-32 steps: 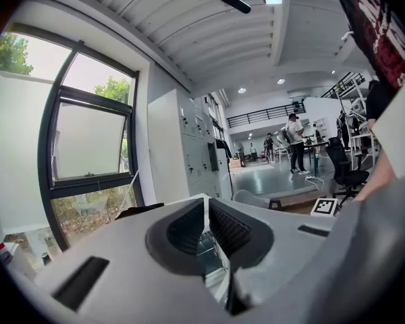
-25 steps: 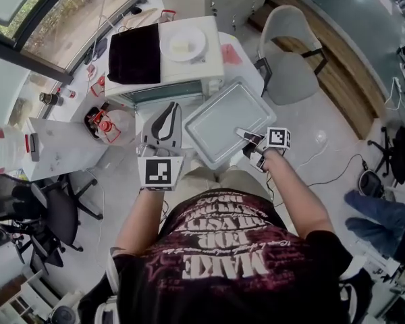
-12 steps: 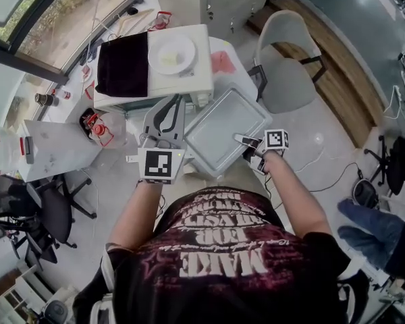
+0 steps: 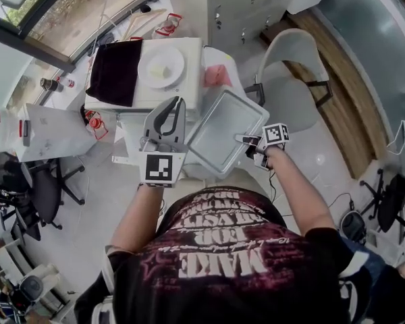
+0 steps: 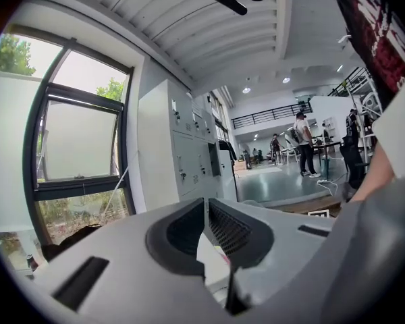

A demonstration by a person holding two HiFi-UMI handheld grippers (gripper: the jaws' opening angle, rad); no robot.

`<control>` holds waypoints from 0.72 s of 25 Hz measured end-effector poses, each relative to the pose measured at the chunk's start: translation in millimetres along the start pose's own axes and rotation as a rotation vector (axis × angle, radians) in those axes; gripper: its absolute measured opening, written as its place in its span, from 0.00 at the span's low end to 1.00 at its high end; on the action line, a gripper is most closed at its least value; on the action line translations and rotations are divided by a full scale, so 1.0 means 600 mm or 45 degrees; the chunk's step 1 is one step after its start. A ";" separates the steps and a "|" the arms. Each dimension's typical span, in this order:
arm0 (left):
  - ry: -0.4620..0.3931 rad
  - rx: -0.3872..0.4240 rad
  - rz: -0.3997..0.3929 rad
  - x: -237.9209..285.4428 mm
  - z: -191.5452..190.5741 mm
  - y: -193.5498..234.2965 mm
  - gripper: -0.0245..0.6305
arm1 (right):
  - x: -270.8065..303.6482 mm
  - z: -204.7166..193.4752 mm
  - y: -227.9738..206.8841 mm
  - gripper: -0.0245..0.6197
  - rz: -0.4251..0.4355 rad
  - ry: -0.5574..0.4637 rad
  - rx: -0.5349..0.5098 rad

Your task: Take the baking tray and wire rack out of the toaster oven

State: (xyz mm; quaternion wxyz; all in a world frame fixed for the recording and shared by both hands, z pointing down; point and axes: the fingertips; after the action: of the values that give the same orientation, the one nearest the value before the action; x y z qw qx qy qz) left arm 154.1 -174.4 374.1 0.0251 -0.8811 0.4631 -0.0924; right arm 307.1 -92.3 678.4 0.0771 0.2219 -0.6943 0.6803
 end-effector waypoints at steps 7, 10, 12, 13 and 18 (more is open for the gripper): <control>0.036 -0.014 0.158 0.011 -0.008 0.004 0.07 | -0.005 0.064 -0.041 0.05 -0.028 0.211 -0.101; 0.055 -0.022 0.219 0.008 -0.016 0.006 0.07 | 0.000 0.096 -0.057 0.05 -0.053 0.292 -0.163; 0.076 -0.028 0.264 0.001 -0.024 0.007 0.07 | 0.006 0.116 -0.066 0.05 -0.076 0.346 -0.197; 0.088 -0.035 0.286 -0.003 -0.029 0.007 0.07 | 0.010 0.124 -0.071 0.05 -0.090 0.371 -0.210; 0.141 -0.066 0.370 -0.020 -0.050 0.001 0.07 | 0.029 0.167 -0.096 0.05 -0.135 0.490 -0.265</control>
State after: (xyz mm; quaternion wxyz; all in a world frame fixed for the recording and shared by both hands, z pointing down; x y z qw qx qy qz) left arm 141.4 -163.5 401.9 -0.0101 -0.7986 0.5888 -0.1240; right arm 334.9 -192.6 731.5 0.2662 0.1150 -0.7208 0.6296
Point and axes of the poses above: the fingertips, and each gripper's own axes: x forward along the fingers, y to its left, z out of its top, and after that the axes turned 4 degrees about -z, right-handed
